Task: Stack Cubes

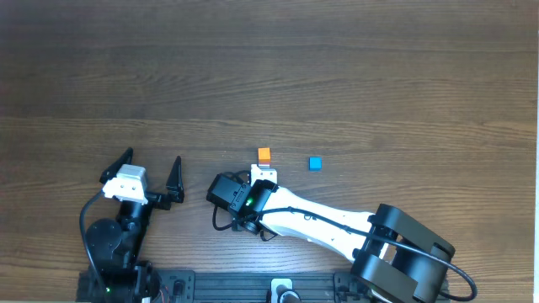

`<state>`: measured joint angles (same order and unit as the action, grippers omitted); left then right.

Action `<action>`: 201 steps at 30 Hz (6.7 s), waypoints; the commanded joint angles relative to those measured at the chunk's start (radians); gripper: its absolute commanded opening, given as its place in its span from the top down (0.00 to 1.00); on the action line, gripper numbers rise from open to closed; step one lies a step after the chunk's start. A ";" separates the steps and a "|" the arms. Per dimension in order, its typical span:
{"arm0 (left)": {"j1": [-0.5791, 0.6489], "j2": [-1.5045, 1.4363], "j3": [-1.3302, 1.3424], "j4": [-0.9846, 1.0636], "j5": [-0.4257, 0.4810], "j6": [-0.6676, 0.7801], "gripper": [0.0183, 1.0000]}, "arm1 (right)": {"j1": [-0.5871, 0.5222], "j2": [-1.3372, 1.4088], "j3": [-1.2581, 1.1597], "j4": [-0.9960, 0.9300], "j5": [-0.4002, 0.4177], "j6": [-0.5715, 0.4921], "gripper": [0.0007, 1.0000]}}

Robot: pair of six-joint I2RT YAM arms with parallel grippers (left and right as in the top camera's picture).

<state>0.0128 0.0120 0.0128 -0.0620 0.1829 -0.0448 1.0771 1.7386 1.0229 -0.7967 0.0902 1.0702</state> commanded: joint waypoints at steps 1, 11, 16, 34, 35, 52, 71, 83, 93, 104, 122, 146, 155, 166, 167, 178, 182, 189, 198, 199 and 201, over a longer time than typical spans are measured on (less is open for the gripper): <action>0.004 -0.007 -0.007 0.002 -0.009 0.015 0.00 | 0.002 0.015 0.002 0.002 0.025 0.010 0.21; 0.004 -0.007 -0.007 0.002 -0.009 0.015 0.00 | 0.004 0.020 0.002 0.005 0.031 0.009 0.39; 0.004 -0.007 -0.007 0.002 -0.009 0.015 0.00 | 0.004 0.042 0.002 0.023 0.031 0.009 0.40; 0.004 -0.007 -0.007 0.002 -0.009 0.015 0.00 | -0.001 0.048 0.002 0.035 0.031 0.010 0.60; 0.004 -0.007 -0.007 0.002 -0.009 0.015 0.00 | -0.002 0.048 0.002 0.035 0.031 0.009 0.62; 0.004 -0.007 -0.007 0.002 -0.009 0.015 0.00 | -0.005 0.039 0.005 0.045 0.039 0.006 0.75; 0.004 -0.007 -0.007 0.002 -0.009 0.015 0.00 | -0.133 -0.054 0.532 -0.456 0.193 -0.168 0.77; 0.004 -0.007 -0.007 0.002 -0.009 0.015 0.00 | -0.293 0.163 0.605 -0.423 0.040 -0.309 0.78; 0.004 -0.007 -0.007 0.002 -0.009 0.015 0.00 | -0.299 0.209 0.605 -0.414 0.003 -0.313 0.79; 0.004 -0.007 -0.007 0.002 -0.009 0.015 0.00 | -0.324 0.211 0.603 -0.384 -0.030 -0.347 0.80; 0.004 -0.007 -0.007 0.002 -0.009 0.015 0.00 | -0.331 0.211 0.589 -0.375 -0.038 -0.346 0.79; 0.004 -0.007 -0.007 0.002 -0.009 0.015 0.00 | -0.334 0.211 0.538 -0.317 -0.038 -0.346 0.77; 0.004 -0.007 -0.007 0.002 -0.009 0.015 0.00 | -0.335 0.211 0.538 -0.317 -0.045 -0.346 0.38; 0.004 -0.007 -0.007 0.002 -0.009 0.015 0.00 | -0.351 0.153 0.602 -0.331 -0.031 -0.399 0.01; 0.004 -0.007 -0.007 0.002 -0.009 0.015 0.00 | -0.359 0.132 0.613 -0.345 -0.016 -0.399 0.01; 0.004 -0.007 -0.007 0.002 -0.009 0.015 0.00 | -0.512 -0.061 0.602 -0.534 0.029 -0.481 0.01; 0.004 -0.007 -0.007 0.002 -0.009 0.015 0.00 | -0.555 -0.065 0.536 -0.536 0.019 -0.485 0.01; 0.004 -0.007 -0.007 0.002 -0.009 0.015 0.00 | -0.607 -0.065 0.312 -0.314 -0.071 -0.536 0.01; 0.004 -0.007 -0.007 0.002 -0.009 0.015 0.00 | -0.627 -0.053 0.122 -0.136 -0.074 -0.563 0.01; 0.004 -0.007 -0.007 0.002 -0.009 0.015 0.00 | -0.627 -0.043 0.109 -0.124 -0.071 -0.563 0.01; 0.004 -0.007 -0.007 0.002 -0.009 0.015 0.00 | -0.628 -0.022 0.096 -0.106 -0.071 -0.563 0.01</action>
<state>0.0128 0.0120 0.0128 -0.0620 0.1829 -0.0448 0.4576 1.6833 1.1416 -0.9176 0.0235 0.5198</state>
